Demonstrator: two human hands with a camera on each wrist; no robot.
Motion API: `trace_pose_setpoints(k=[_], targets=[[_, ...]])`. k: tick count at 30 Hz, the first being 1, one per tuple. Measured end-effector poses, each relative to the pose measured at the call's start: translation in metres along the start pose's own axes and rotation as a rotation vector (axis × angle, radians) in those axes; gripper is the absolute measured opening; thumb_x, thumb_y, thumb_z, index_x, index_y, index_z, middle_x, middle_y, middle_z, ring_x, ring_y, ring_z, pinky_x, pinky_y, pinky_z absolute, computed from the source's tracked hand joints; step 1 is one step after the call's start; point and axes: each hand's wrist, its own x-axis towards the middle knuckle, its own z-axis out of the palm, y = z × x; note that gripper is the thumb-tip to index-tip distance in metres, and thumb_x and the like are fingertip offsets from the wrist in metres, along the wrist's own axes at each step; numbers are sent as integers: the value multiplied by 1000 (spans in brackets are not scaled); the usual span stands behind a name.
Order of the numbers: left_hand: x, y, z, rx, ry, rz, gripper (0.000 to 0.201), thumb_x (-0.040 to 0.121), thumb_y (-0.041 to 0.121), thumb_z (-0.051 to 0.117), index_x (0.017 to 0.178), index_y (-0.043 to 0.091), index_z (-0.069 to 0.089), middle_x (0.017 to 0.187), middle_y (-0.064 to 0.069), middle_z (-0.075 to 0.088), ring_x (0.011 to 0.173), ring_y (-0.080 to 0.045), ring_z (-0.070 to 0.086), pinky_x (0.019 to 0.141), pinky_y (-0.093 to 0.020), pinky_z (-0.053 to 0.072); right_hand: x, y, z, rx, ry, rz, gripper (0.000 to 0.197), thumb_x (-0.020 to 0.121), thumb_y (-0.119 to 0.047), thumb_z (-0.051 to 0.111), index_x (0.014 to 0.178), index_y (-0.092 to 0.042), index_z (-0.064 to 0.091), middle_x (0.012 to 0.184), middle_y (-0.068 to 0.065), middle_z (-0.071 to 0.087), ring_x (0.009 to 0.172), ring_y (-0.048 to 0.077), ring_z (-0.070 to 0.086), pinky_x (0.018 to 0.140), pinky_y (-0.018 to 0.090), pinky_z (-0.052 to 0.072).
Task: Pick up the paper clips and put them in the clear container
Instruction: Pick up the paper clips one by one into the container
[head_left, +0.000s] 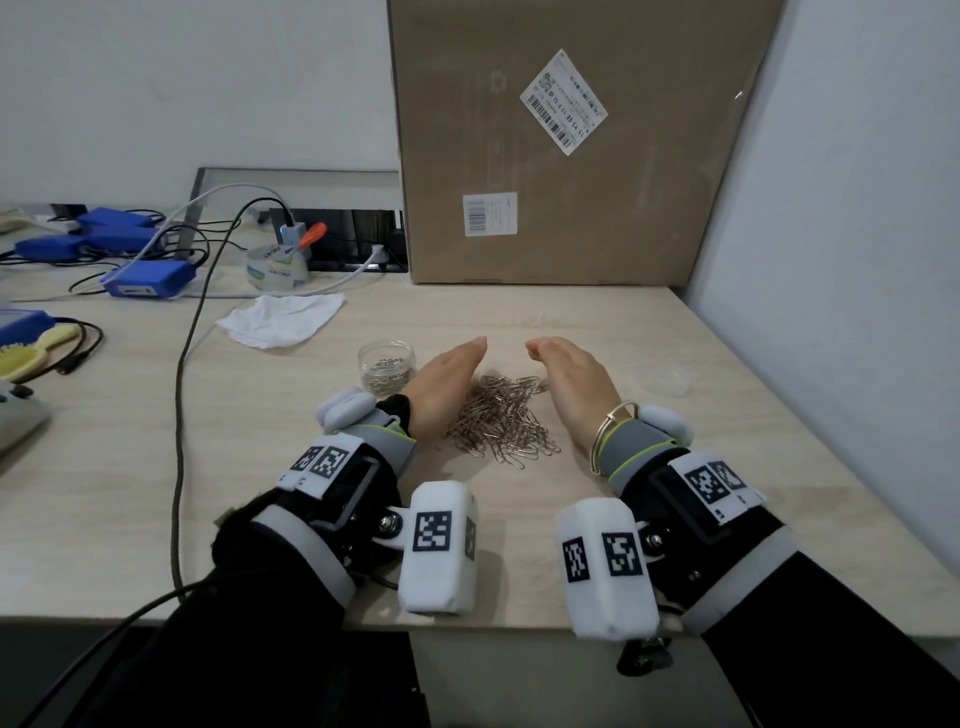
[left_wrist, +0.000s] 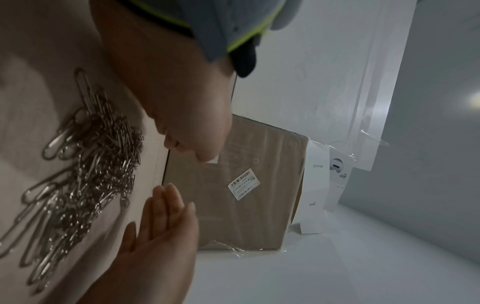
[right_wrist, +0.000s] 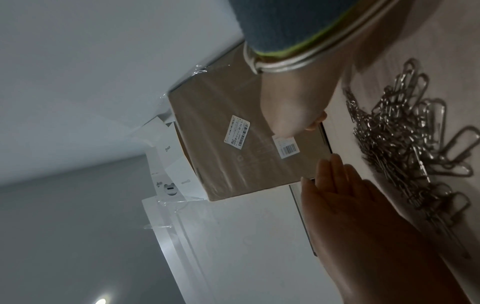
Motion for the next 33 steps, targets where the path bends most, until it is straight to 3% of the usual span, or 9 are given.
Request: trace_pose_setpoints(k=[2, 5, 9, 13, 16, 19, 22, 25, 33], targets=[[-1, 1, 0, 138, 16, 17, 54, 100, 43, 26, 147, 17, 33, 154, 0, 32, 142, -17, 29, 118, -32, 19, 0, 2, -1, -218, -84, 3, 39, 97, -33, 32, 121, -16, 57, 129, 7, 58, 120, 25, 49, 99, 28, 34], [-1, 3, 2, 255, -28, 25, 50, 102, 36, 25, 142, 10, 41, 151, -6, 38, 140, -18, 32, 112, -25, 20, 0, 2, -1, -403, -176, -9, 41, 97, -35, 29, 119, -14, 57, 129, 11, 58, 121, 30, 49, 104, 36, 35], [2, -1, 3, 153, -68, 35, 46, 101, 35, 29, 123, 10, 61, 132, -7, 59, 125, -22, 51, 113, -36, 30, -2, 0, 1, -381, -215, -83, 36, 96, -24, 34, 107, -10, 65, 103, 11, 67, 103, 28, 57, 85, 31, 40], [4, -1, 3, 4, -40, 46, 42, 100, 30, 31, 125, 9, 59, 130, -6, 61, 125, -17, 52, 113, -35, 31, -5, -1, -3, -289, -125, -107, 38, 94, -32, 42, 97, -5, 69, 102, 15, 71, 100, 28, 61, 91, 37, 46], [1, 2, -1, 56, 149, 170, 36, 99, 25, 38, 121, 12, 62, 126, -1, 63, 122, -13, 53, 107, -26, 35, -4, 4, -6, -345, -95, -126, 31, 88, -38, 53, 106, -16, 66, 113, 4, 68, 108, 21, 59, 93, 30, 44], [2, 1, -12, 210, 462, 280, 31, 93, 18, 47, 120, 13, 62, 125, -1, 63, 120, -16, 54, 100, -22, 36, -2, 8, -7, -537, -167, -112, 50, 80, -54, 58, 117, -22, 59, 124, 3, 59, 119, 25, 50, 101, 41, 41], [9, -8, -21, 490, 637, 89, 53, 84, 27, 57, 134, 15, 47, 140, -7, 46, 131, -27, 41, 109, -37, 31, -3, 7, -5, -657, -217, -140, 58, 75, -61, 59, 118, -22, 58, 122, 4, 54, 119, 26, 43, 102, 41, 38], [9, -16, -23, 522, 611, -186, 76, 79, 38, 63, 142, 13, 30, 149, -12, 27, 136, -32, 30, 110, -45, 27, -2, 6, -1, -608, -243, -182, 47, 75, -52, 65, 111, -21, 61, 115, 5, 53, 114, 25, 45, 100, 37, 39], [12, -16, -24, 461, 571, -229, 58, 86, 17, 58, 136, 2, 32, 141, -20, 32, 124, -42, 40, 103, -42, 32, -1, 0, 7, -549, -253, -237, 20, 84, -28, 64, 96, -13, 63, 93, -1, 49, 82, 13, 47, 82, 28, 41]])
